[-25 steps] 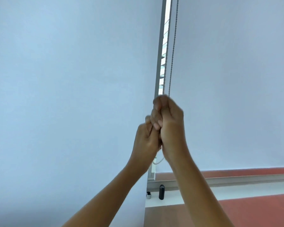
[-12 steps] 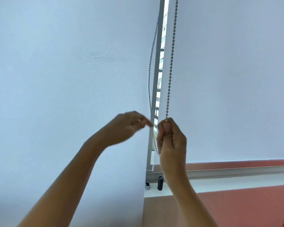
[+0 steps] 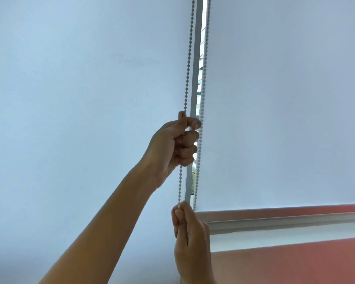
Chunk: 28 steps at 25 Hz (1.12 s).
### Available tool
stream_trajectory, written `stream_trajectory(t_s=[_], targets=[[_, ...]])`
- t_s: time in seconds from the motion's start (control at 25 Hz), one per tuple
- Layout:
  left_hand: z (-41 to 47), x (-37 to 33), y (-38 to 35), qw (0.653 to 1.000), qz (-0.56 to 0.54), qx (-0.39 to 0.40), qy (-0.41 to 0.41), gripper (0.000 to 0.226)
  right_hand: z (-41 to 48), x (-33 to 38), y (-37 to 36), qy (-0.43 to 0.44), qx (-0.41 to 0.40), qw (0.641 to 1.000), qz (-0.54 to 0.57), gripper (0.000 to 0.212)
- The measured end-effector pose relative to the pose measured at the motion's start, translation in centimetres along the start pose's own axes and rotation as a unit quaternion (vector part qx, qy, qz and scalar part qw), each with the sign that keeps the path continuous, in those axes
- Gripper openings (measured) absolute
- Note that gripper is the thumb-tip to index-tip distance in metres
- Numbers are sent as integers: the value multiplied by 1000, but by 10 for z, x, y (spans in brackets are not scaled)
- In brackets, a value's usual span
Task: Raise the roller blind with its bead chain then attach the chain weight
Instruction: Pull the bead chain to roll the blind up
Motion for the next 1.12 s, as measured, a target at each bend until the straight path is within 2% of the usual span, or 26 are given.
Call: stream_trajectory(t_s=[0.16,0.32,0.6,0.8,0.96,1.12], targets=[[-7,7,-9,992,0,-107,-68,45,6,-4,7,7,21,999,-29,33],[-9,6,-10,981,29,-154,-118,46,17,-4,13,-15,47,999,1,26],[-14,15,-8,946,156,-237,-159,43,81,25,28,51,-67,994,68,26],[-26,37,-11,940,191,-244,-144,41,138,56,30,40,-35,984,169,27],[-53,82,0,954,178,-232,-61,40,163,67,21,-15,30,965,258,32],[-63,102,10,955,178,-234,-31,40,173,72,0,-89,115,940,308,41]])
Point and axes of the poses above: each hand's wrist, its own z-axis towards the middle knuckle, its own y-axis out of the back of the hand, x = y × z, the point moved 3 cm from there along z, towards the middle knuckle, and after that the axes turned 12 degrees about z, right-handed, at the moved point
